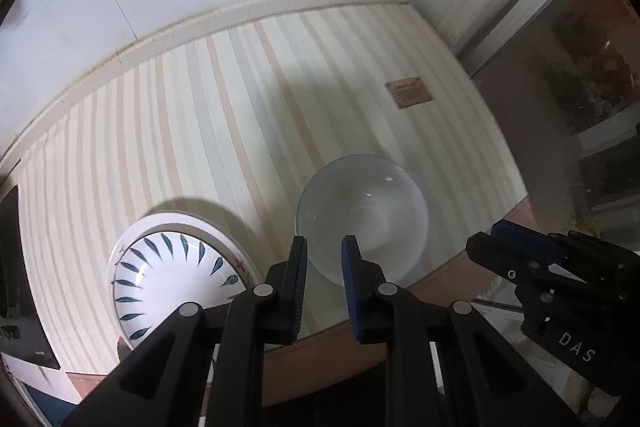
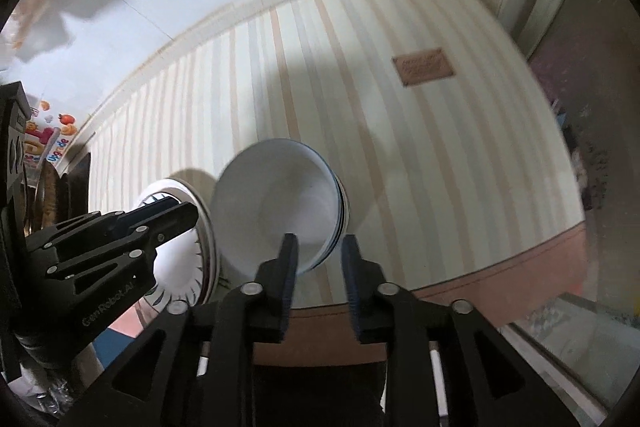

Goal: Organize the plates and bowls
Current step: 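Grasp the rim of the bowl stack with the left tool, then lift the bowl stack with the left tool and carry it over the plate stack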

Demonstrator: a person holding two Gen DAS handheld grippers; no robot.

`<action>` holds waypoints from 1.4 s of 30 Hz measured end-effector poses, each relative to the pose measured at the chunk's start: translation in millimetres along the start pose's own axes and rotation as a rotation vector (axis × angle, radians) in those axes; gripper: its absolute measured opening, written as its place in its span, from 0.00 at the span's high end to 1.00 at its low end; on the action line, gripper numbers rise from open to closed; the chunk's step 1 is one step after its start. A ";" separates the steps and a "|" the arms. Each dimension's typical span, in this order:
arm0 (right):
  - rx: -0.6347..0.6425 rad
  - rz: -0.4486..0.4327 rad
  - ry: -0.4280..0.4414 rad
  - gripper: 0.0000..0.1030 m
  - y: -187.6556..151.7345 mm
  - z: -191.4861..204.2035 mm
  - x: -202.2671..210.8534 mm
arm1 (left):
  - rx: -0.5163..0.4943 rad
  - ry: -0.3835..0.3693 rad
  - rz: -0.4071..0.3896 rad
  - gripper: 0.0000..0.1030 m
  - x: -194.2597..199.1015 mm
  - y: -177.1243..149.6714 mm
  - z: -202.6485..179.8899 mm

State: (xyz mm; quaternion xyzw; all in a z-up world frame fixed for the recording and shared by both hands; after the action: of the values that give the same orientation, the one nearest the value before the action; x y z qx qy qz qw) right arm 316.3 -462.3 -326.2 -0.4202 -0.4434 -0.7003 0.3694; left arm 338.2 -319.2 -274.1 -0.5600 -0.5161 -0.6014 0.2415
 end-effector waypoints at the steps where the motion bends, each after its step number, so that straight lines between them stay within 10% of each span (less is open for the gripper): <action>1: 0.003 -0.019 -0.006 0.67 -1.8 2.1 10.5 | 0.001 -0.006 -0.011 0.85 8.2 -0.6 -1.0; 17: -0.033 -0.114 0.015 0.19 -16.6 2.4 81.5 | 0.035 -0.058 -0.044 0.75 36.1 -2.6 -3.1; 42: -0.250 0.264 0.407 0.13 -23.7 -34.6 -154.9 | 0.281 -0.229 0.332 0.73 -142.5 6.4 35.2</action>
State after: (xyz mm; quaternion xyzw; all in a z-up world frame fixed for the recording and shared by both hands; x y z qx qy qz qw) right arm 344.1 -464.2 -484.2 -0.3672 -0.2113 -0.7654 0.4844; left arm 395.2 -331.0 -408.9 -0.6625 -0.5194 -0.4086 0.3525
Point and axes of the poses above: each gripper's, at about its wrist camera, not at the fingertips, and x roughly against the way its jaws point, z to its left, y to its top, the point moved 6 cm from there along -x, roughly the way its jaws point, and after that the axes turned 6 degrees about -z, right-handed, at the moved point
